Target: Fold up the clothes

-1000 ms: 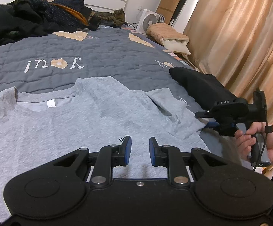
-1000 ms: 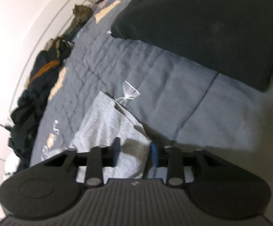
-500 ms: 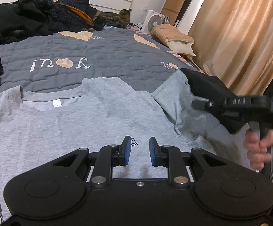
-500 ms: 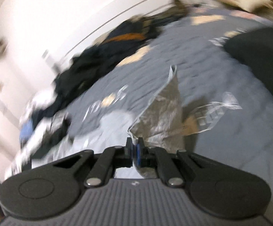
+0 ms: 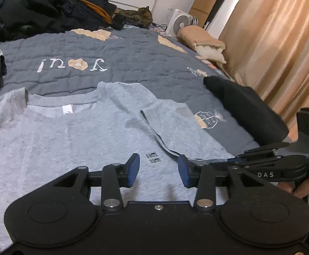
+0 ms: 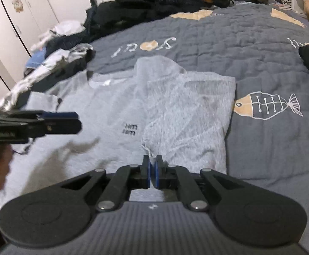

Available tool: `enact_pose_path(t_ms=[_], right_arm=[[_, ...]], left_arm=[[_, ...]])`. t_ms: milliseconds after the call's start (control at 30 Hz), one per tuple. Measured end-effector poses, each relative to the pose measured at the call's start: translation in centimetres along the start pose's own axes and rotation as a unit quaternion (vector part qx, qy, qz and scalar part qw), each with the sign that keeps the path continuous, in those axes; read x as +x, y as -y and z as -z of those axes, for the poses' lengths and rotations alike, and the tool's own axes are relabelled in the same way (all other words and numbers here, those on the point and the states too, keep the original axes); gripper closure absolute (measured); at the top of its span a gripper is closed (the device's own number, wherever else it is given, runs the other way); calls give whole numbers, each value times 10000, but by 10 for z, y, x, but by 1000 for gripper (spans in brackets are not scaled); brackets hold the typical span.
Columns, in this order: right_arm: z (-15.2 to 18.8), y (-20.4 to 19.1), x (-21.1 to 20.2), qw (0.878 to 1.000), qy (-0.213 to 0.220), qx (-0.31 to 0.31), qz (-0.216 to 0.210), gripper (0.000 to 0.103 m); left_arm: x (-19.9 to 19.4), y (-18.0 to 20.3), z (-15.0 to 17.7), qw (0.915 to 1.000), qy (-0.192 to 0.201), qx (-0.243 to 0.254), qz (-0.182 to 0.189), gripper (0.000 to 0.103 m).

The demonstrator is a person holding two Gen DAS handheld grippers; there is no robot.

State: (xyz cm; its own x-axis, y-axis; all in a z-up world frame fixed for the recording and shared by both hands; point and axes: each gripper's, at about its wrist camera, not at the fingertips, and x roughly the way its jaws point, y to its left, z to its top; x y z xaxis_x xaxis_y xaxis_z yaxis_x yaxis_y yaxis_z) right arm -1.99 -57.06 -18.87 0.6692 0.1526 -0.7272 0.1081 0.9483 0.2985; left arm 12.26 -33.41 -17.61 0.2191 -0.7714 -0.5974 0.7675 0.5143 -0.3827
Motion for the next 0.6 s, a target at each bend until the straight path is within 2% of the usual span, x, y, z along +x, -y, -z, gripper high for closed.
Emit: enact_pose_path(t_ms=[233, 367, 533, 600], right_arm=[[5, 0, 3, 9992, -285, -250, -146, 99], [7, 1, 3, 9985, -411, -333, -134, 99], [10, -1, 2, 9969, -562, -542, -16, 95], [7, 2, -6, 9977, -475, -444, -181, 95]], left_arm=[[20, -10, -5, 9952, 97, -902, 370, 63], [43, -9, -7, 9964, -78, -843, 48, 63], [69, -16, -14, 9944, -168, -1022, -191, 63], [78, -17, -20, 9940, -180, -1048, -239, 63]])
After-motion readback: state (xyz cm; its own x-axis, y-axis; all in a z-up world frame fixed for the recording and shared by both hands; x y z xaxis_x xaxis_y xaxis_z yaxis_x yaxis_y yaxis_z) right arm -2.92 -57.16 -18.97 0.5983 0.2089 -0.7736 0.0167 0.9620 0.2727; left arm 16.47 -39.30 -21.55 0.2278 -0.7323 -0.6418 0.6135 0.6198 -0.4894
